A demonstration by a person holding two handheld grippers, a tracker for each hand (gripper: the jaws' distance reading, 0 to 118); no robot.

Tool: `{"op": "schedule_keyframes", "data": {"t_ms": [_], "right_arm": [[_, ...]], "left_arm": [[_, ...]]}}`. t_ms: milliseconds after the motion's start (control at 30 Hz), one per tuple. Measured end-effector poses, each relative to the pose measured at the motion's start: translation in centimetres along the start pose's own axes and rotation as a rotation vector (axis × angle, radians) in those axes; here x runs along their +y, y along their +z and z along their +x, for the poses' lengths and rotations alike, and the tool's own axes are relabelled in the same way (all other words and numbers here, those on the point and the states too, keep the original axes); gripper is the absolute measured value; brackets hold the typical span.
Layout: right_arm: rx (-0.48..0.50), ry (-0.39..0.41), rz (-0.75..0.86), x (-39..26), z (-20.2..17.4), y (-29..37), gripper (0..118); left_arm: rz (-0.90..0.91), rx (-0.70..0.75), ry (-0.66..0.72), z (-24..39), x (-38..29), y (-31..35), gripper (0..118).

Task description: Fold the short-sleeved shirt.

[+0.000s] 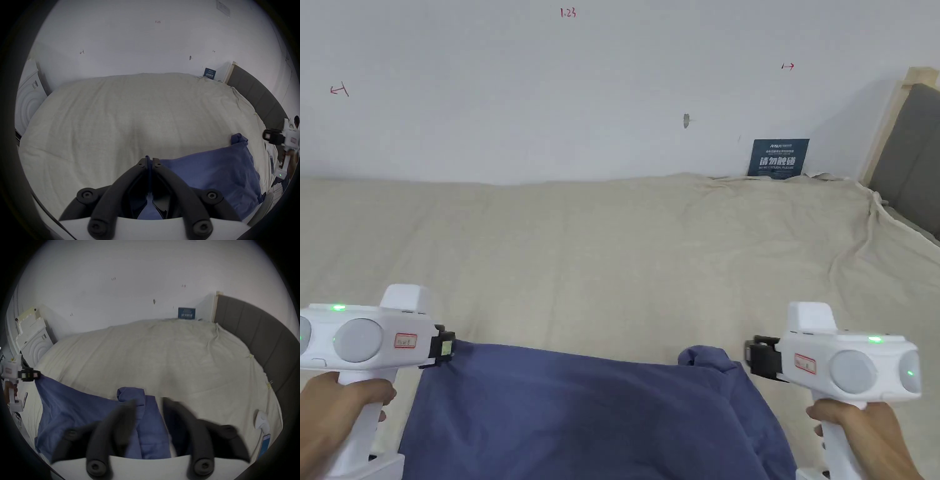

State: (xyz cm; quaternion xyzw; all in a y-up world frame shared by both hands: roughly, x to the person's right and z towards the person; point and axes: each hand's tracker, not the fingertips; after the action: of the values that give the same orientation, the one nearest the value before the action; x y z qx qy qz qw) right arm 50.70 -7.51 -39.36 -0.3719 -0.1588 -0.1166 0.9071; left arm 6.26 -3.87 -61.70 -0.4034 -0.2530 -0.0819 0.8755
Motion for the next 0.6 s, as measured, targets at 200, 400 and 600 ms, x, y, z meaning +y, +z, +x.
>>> {"op": "schedule_keyframes", "data": {"t_ms": [200, 400, 600], "right_arm": [[0.014, -0.013, -0.108, 0.3, -0.9, -5.6, 107], [-0.047, -0.059, -0.169, -0.2, -0.5, -9.6, 101], [-0.028, -0.122, -0.198, -1.2, -0.8, -10.4, 32]], "left_arm": [[-0.010, 0.015, 0.009, -0.1, -1.1, 0.8, 1], [-0.027, 0.024, 0.003, 0.0, -2.0, 0.3, 1], [-0.046, 0.029, 0.007, -0.6, -2.4, -0.5, 1]]}}
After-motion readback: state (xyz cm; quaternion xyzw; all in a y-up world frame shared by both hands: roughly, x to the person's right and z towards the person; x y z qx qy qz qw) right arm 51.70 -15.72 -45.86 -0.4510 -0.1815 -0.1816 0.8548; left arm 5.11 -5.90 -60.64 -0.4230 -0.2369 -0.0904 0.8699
